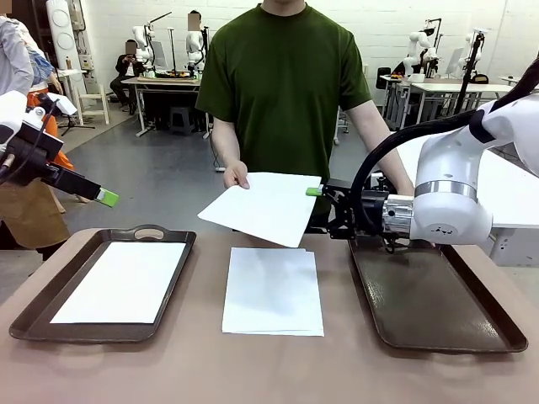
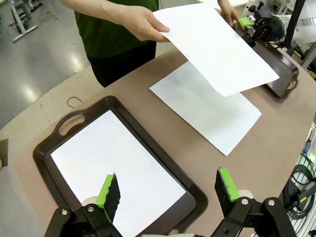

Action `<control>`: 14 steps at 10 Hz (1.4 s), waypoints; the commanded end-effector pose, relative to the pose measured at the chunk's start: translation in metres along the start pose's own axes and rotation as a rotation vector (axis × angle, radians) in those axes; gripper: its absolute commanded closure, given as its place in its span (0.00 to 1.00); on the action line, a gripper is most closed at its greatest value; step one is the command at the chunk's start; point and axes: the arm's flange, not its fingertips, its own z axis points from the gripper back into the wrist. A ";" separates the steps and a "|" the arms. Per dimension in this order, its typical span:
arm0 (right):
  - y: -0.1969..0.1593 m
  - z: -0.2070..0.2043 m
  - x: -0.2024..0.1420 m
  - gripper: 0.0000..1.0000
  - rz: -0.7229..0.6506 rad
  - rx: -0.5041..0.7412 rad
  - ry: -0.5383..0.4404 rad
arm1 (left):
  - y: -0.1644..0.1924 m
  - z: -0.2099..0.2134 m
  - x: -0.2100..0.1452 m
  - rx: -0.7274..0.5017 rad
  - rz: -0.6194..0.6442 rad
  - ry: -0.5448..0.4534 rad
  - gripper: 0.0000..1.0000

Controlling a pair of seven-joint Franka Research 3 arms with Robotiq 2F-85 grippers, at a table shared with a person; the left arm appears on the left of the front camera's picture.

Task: Sort the A4 documents.
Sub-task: Receive the A4 Paper.

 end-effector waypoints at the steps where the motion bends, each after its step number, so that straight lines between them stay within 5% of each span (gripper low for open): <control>1: -0.001 -0.013 0.000 0.00 -0.038 0.044 -0.018 | 0.001 0.000 -0.001 0.000 0.003 0.000 0.00; 7: 0.004 -0.045 -0.003 0.00 -0.025 0.090 0.036 | 0.001 0.000 -0.001 0.000 0.003 0.000 0.00; 14: 0.003 -0.041 -0.006 0.64 0.000 0.073 0.025 | 0.001 0.000 -0.001 0.000 0.003 0.000 0.00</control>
